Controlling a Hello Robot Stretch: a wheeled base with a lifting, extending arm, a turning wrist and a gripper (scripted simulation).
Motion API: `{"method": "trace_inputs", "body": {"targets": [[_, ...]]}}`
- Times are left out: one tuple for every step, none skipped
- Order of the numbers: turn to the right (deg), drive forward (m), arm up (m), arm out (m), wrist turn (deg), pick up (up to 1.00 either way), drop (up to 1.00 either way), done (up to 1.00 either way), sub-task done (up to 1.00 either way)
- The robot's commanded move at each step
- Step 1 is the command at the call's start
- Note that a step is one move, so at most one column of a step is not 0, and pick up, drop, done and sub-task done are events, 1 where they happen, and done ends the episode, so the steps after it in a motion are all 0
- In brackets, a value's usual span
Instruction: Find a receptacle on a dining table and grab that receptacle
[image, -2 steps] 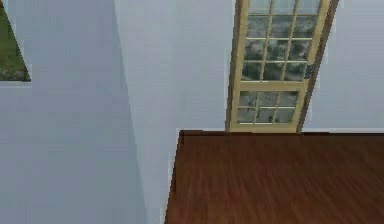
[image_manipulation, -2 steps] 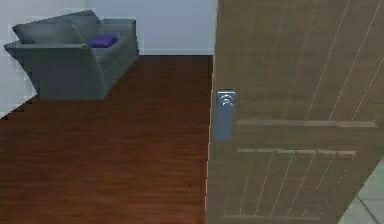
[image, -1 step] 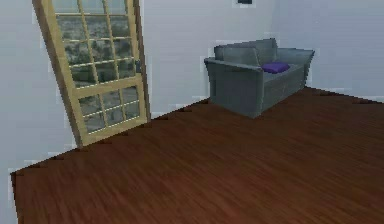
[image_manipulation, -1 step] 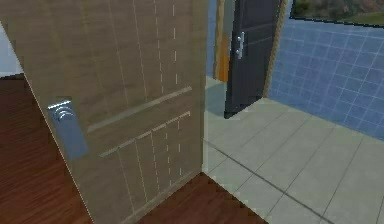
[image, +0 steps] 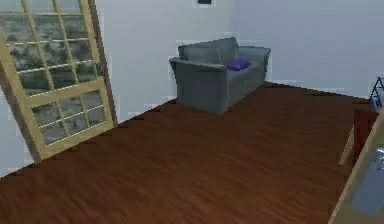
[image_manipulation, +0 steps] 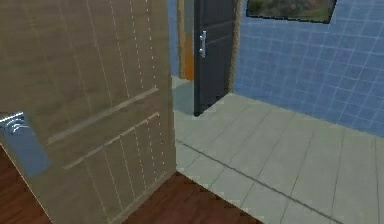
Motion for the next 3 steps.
{"method": "trace_inputs", "body": {"targets": [[0.0, 0.65, 0.0, 0.0, 0.0, 0.0, 0.0, 0.0, 0.0], [45.0, 0.0, 0.0, 0.0, 0.0, 0.0, 0.0, 0.0, 0.0], [-45.0, 0.0, 0.0, 0.0, 0.0, 0.0, 0.0, 0.0, 0.0]]}}
